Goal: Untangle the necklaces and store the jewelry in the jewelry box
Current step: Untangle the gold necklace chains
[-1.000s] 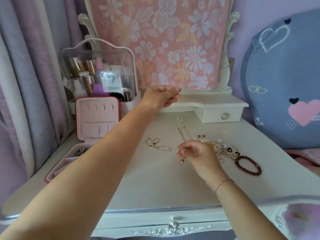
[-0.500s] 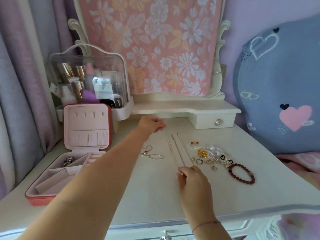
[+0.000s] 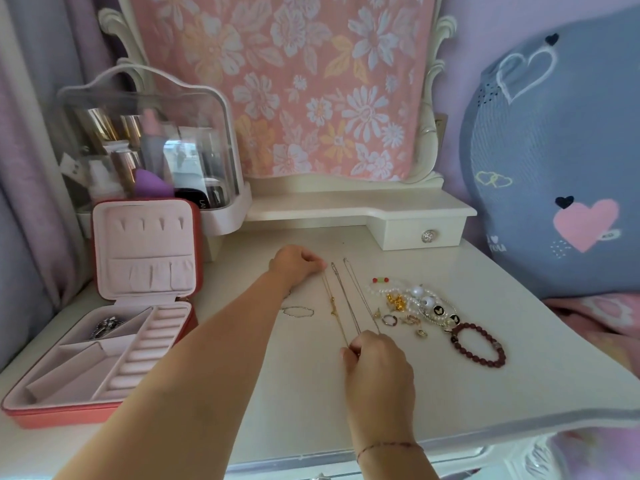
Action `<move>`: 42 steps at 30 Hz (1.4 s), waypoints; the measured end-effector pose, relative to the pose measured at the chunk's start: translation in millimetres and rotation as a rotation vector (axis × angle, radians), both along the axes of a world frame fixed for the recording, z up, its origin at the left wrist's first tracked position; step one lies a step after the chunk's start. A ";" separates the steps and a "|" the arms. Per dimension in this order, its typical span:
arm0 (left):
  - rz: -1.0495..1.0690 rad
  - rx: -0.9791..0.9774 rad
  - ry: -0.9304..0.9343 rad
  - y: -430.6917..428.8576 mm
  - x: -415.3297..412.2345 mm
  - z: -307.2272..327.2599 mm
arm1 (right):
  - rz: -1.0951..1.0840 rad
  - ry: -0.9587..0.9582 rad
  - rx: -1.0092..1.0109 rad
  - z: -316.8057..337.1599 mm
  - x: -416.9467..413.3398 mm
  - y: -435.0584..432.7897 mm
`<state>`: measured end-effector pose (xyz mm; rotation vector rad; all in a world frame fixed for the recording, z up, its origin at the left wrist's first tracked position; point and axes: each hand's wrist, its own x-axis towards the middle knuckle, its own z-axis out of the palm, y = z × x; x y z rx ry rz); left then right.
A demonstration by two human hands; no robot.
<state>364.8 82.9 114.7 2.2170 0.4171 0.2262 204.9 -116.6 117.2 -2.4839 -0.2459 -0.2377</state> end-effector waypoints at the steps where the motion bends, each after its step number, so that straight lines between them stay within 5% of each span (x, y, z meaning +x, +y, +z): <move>1: -0.008 0.023 0.003 0.8 2.2 -1.4 | 0.004 -0.001 -0.014 -0.2 -0.2 0.4; 28: -0.120 0.094 0.051 38.1 -52.5 23.4 | -0.006 -0.150 0.188 -4.5 0.2 -0.1; 34: -0.130 0.170 0.062 47.1 -75.3 19.4 | 0.278 -0.365 -0.082 7.2 13.1 36.2; 42: -0.243 0.283 0.202 42.7 -92.9 31.3 | 0.462 -0.091 -0.420 -3.7 25.8 57.0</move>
